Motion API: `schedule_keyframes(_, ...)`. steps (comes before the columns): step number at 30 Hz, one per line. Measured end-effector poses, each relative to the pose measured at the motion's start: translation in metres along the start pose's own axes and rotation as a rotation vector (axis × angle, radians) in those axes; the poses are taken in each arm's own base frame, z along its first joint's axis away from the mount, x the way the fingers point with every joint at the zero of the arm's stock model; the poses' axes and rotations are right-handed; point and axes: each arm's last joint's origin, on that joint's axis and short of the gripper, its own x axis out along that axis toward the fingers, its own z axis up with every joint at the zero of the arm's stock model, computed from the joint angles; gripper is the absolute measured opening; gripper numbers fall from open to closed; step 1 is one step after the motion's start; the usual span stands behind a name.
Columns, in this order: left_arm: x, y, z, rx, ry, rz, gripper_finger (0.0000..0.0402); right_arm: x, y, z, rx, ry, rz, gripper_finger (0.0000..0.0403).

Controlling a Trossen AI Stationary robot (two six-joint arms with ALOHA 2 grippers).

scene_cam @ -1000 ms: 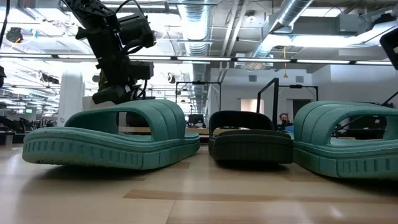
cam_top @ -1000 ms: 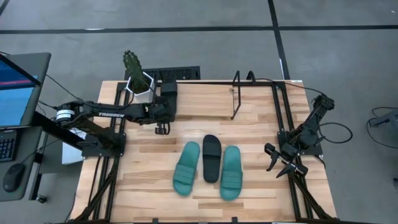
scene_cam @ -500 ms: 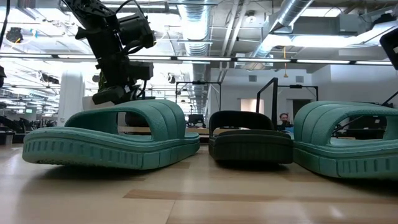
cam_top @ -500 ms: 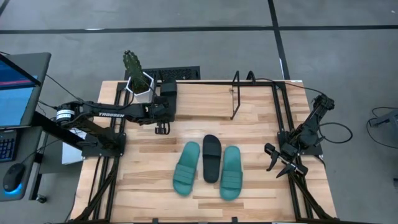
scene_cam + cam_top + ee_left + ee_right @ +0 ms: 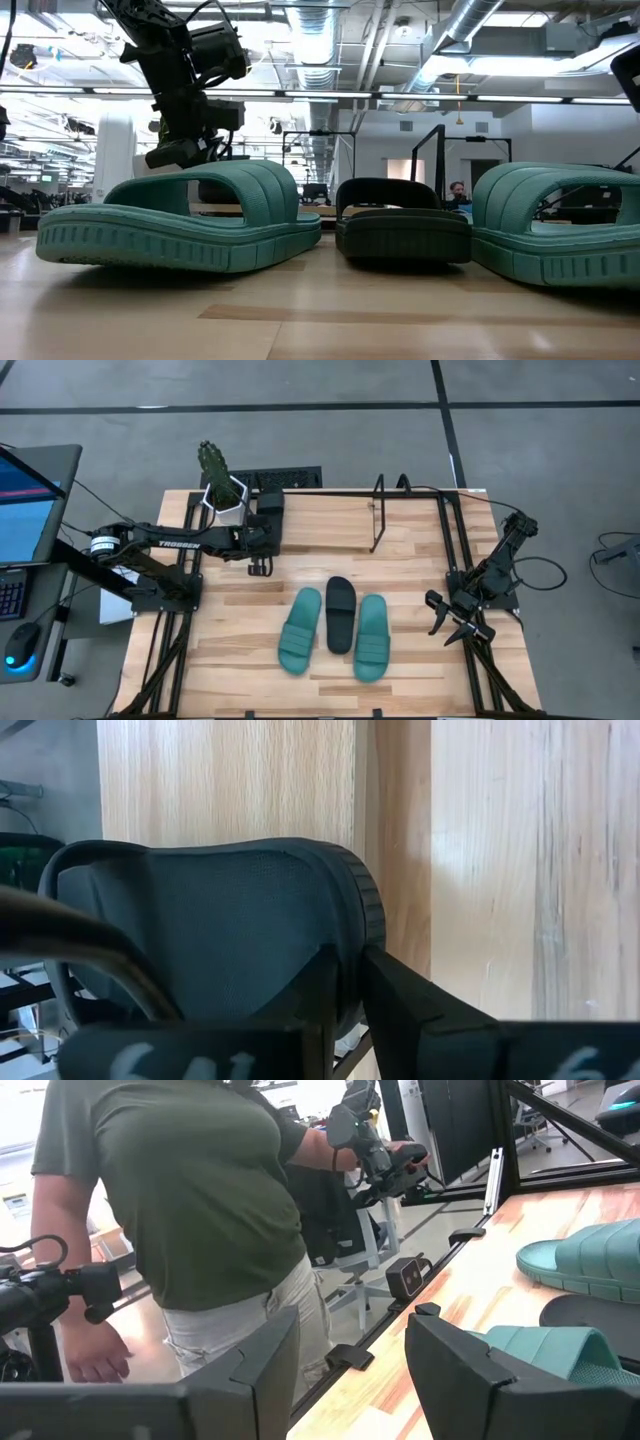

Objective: Pick and place slides into the shelf
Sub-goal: Put the left black slide on the shelf

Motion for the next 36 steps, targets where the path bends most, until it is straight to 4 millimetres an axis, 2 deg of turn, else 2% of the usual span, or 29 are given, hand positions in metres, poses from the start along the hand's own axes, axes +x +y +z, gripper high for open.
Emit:
schedule_keyframes(11,0.000,0.000,-0.002,0.011,0.036,0.030,0.0042,0.000,0.000,0.000,0.000,0.000,0.000,0.0169)
schedule_keyframes(24,0.000,0.000,-0.002,0.019,0.042,0.046,0.0175,0.000,0.000,0.000,0.000,0.000,0.000,0.0169)
schedule_keyframes(36,-0.005,-0.010,0.001,0.044,0.029,0.024,0.0223,0.000,0.000,0.000,0.000,0.000,0.000,0.0169)
